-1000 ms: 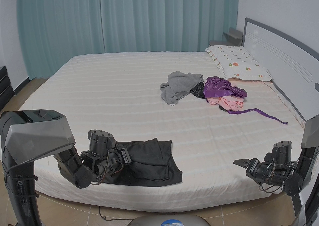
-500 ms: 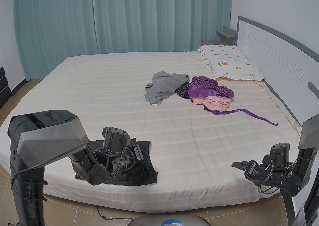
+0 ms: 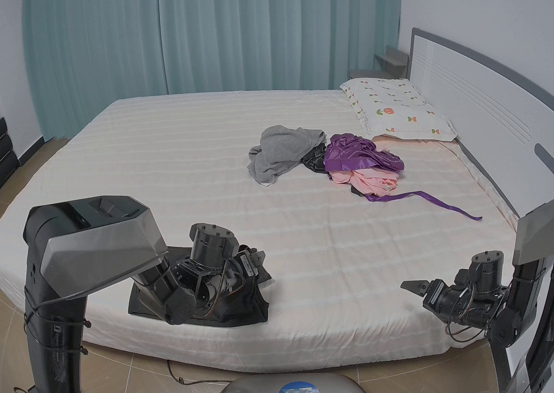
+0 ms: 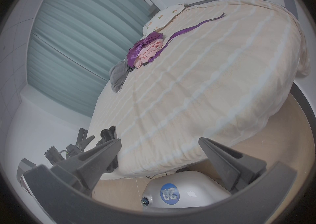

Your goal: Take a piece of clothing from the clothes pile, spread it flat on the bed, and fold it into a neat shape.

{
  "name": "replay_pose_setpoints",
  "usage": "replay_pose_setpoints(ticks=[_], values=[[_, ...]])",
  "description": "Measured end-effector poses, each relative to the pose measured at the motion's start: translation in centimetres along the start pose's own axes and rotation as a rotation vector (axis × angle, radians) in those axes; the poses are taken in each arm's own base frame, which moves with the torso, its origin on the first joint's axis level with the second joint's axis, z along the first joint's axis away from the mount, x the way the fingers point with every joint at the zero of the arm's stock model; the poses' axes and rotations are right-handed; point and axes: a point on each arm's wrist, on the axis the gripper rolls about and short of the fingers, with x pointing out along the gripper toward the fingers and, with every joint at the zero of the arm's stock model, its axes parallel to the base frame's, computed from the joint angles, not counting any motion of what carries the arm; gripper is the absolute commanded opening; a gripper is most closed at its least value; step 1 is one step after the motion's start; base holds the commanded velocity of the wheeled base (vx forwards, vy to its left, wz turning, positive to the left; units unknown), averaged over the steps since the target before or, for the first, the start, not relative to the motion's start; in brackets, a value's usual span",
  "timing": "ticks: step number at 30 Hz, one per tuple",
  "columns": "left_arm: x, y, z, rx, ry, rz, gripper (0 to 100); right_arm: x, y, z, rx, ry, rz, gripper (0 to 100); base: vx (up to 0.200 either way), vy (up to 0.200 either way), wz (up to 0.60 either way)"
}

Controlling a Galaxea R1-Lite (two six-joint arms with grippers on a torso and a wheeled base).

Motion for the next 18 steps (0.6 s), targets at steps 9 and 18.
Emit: replay_pose_setpoints(ticks=[9, 18], values=[[-3.0, -0.2, 2.9, -0.134, -0.067, -0.031, 100, -0.1, 0.2, -0.9, -0.030, 0.003, 0.034, 100, 0.000, 0.000, 0.00], [-5.7, 5.0, 5.4, -0.375, -0.077, 0.005, 100, 1.3, 1.7, -2.2, -0.104, 0.050, 0.086, 100, 0.000, 0.000, 0.00]])
